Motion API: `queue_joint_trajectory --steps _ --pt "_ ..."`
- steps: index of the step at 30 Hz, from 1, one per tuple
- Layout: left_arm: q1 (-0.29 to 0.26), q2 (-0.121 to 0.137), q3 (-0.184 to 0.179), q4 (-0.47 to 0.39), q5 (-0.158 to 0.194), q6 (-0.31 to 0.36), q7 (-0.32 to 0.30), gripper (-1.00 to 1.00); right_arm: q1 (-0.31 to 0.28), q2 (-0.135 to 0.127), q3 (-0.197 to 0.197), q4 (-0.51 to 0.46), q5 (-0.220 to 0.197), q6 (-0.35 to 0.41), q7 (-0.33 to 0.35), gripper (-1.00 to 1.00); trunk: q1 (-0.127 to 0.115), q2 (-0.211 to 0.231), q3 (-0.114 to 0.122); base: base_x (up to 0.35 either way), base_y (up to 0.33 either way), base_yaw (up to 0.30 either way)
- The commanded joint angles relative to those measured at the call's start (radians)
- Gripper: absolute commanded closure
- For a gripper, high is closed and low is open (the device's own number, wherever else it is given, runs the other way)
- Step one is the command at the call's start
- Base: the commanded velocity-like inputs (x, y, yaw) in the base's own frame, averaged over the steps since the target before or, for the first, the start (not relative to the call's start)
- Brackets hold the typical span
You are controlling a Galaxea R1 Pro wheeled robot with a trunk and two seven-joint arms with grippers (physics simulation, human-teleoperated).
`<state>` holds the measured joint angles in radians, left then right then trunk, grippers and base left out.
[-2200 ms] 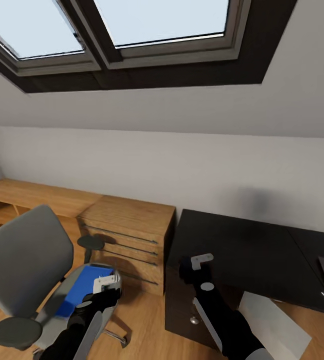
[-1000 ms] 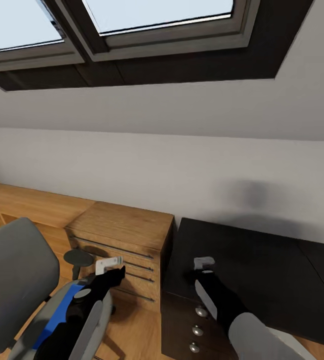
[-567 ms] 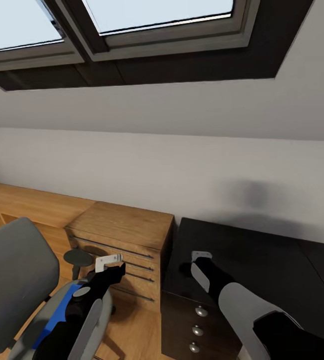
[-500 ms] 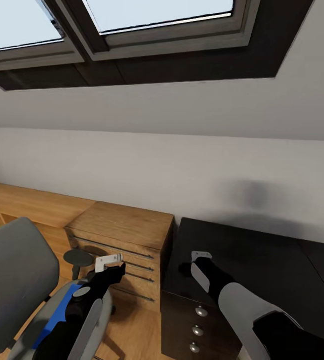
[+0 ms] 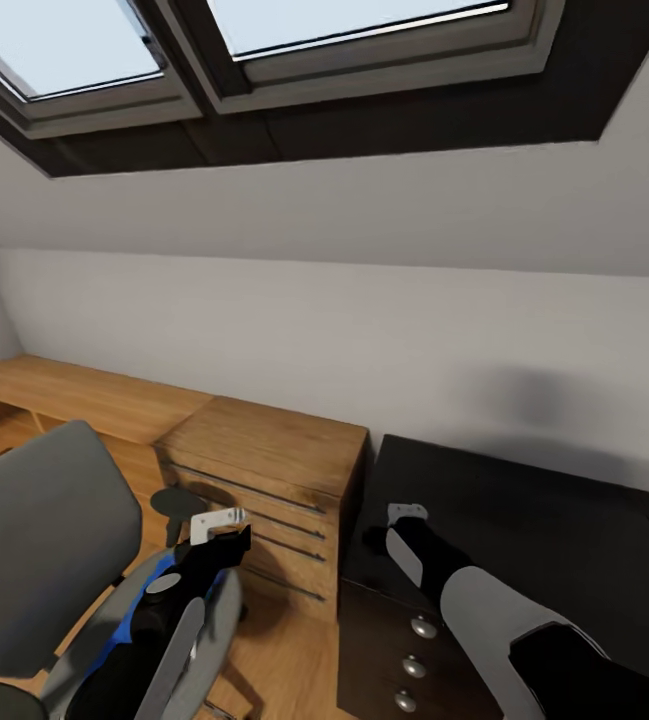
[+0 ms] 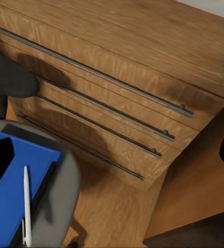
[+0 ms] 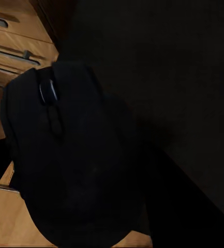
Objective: In the bedroom, organize the workspace by keeping the computer under the desk, ensuring the monitor is on the desk, placing the keyboard on the desk next to the monitor, placing the mouse on the desk next to the keyboard, moving the folder from the swivel chair onto the desk next to the mouse, stacking the notebook on top of the folder with the pen on top of the notebook, and positioning the swivel chair next to the desk.
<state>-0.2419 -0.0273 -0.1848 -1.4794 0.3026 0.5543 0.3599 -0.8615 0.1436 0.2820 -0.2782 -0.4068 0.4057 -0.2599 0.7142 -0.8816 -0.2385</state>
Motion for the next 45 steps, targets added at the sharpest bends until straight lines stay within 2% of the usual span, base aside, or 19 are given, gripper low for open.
queue_joint_trajectory --steps 1,10,19,32,45 --pt "-0.001 0.000 -0.001 -0.001 0.010 0.003 0.010 -1.00 -0.001 -0.001 0.009 0.000 -0.013 0.004 -0.009 1.00 0.004 -0.008 -0.005 0.000 0.000 0.268" --pt "-0.002 0.000 -0.001 -0.001 0.012 0.003 0.009 -1.00 -0.001 -0.001 0.011 0.008 -0.010 0.004 -0.009 1.00 0.039 -0.071 -0.033 0.000 0.000 0.179" --pt "-0.001 0.000 -0.001 0.000 0.012 0.003 0.010 -1.00 0.001 -0.030 0.013 0.017 -0.006 -0.046 -0.014 1.00 0.073 -0.134 -0.061 0.000 0.000 0.008" --pt "-0.001 0.000 -0.001 0.001 0.013 0.004 0.010 -1.00 0.001 -0.032 0.016 0.022 0.021 -0.049 -0.012 1.00 0.123 -0.225 -0.102 -0.021 0.000 0.000" --pt "-0.002 0.000 -0.001 0.001 0.014 0.004 0.010 -1.00 0.001 -0.043 0.015 0.024 0.022 -0.048 -0.012 1.00 0.173 -0.316 -0.142 -0.108 0.000 0.000"
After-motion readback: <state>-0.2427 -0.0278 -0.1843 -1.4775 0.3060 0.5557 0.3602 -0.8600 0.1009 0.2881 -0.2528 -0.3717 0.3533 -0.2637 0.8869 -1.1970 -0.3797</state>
